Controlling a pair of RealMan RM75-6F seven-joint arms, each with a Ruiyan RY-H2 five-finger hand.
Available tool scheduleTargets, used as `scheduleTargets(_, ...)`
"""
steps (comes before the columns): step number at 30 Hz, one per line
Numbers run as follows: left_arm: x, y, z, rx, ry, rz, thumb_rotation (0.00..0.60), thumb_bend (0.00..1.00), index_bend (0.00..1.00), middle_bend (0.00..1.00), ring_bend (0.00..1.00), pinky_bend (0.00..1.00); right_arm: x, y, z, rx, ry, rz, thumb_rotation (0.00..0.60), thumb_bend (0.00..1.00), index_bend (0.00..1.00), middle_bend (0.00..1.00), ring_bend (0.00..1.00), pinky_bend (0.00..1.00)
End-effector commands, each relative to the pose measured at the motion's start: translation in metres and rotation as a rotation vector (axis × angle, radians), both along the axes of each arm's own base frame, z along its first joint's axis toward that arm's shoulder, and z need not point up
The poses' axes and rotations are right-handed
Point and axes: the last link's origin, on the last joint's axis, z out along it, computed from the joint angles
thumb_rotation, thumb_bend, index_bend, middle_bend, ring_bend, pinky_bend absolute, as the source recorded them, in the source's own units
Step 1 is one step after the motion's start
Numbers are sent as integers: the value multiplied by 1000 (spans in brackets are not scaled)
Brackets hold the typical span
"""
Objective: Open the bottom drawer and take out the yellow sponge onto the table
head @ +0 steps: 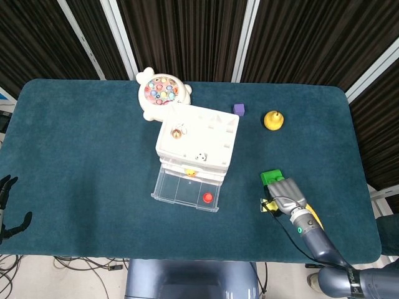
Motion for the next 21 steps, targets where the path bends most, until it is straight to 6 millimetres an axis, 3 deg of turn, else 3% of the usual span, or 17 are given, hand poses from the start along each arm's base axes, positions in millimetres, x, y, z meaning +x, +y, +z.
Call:
scheduleTargets(1,0,0,0,1,-1,0,600,360,34,0,0,16,-3,0,-11,0,-4,-6,600,274,559,1000,1000,1000)
scheduleTargets(15,-1,1,-1,-6,2,1,600,360,34,0,0,16,9,-13,-41,2,-50,-21,600,274,555,1000,1000,1000)
scheduleTargets(21,-2,1,0,-6,1,3,600,360,34,0,0,16,14,-17,-48,8,-38,-25,600,228,403,1000,1000,1000)
